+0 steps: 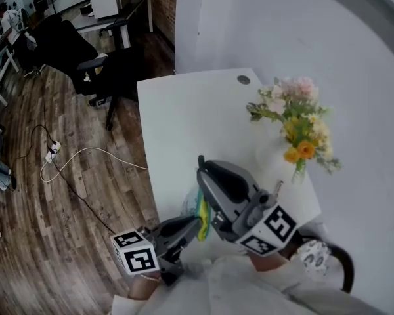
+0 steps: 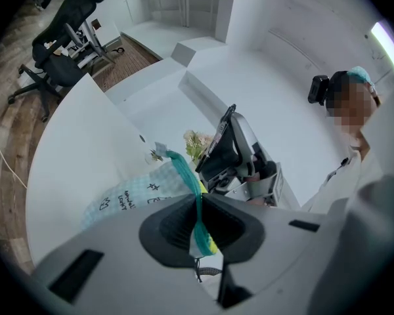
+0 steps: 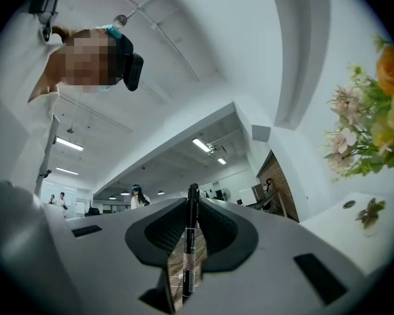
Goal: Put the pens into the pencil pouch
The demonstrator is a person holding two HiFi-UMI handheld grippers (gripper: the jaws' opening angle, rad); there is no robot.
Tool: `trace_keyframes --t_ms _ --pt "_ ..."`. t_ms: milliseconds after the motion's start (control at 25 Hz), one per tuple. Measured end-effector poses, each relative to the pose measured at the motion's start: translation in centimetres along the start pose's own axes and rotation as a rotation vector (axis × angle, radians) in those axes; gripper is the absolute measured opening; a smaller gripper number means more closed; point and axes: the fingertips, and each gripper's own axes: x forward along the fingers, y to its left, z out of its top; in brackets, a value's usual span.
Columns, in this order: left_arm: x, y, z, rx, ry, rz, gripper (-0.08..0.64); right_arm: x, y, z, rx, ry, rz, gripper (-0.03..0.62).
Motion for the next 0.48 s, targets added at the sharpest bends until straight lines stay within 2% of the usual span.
trace_keyframes --t_ms 120,480 --pt "-0.1 0.0 0.1 0.001 0.001 -0.006 0.031 -0.4 -0.7 -0.9 0.016 -0.010 -0.028 0.060" --pt "-0.1 0.0 0.3 -0.003 0.000 -0.021 0.031 -1.5 -0.5 -3.1 0.008 0.010 -0.033 0.060"
